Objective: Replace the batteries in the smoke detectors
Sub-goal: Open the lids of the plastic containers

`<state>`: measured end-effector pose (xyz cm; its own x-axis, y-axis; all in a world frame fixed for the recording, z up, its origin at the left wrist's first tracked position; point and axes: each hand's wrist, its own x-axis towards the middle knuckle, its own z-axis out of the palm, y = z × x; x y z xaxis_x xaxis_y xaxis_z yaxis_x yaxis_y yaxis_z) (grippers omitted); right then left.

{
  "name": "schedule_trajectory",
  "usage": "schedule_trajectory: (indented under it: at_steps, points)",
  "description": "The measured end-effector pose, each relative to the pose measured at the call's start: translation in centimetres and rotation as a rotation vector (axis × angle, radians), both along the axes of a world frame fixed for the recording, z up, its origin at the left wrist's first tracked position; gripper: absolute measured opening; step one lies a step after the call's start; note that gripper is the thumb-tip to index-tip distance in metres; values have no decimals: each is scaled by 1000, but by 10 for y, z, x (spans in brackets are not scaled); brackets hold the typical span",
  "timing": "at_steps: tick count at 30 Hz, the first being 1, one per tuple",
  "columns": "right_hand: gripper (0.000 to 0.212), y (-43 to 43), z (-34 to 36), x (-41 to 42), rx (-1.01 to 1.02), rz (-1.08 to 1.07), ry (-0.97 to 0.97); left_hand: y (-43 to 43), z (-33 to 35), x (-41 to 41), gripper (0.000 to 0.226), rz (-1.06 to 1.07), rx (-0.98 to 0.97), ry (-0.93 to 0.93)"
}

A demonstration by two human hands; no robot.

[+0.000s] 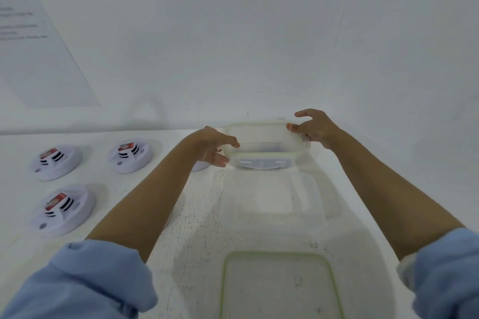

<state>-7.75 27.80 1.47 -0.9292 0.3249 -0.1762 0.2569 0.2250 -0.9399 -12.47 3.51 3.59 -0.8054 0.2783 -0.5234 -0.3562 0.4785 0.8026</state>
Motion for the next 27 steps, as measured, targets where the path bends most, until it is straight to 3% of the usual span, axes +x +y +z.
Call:
schedule_trajectory:
  at_steps: [7, 12, 17, 27]
  points:
    - [54, 6, 15, 20, -157, 50, -147, -8, 0, -3, 66, 131, 114, 138]
    - [60, 6, 31, 24, -211, 24, -71, -16, 11, -2, 50, 159, 241, 164]
    - [54, 1, 49, 48, -262, 4, 56, -21, 27, 14, 49, 186, 388, 220]
    - [48, -27, 63, 115, -200, -7, 237, -41, 53, 77, 48, 141, 492, 319]
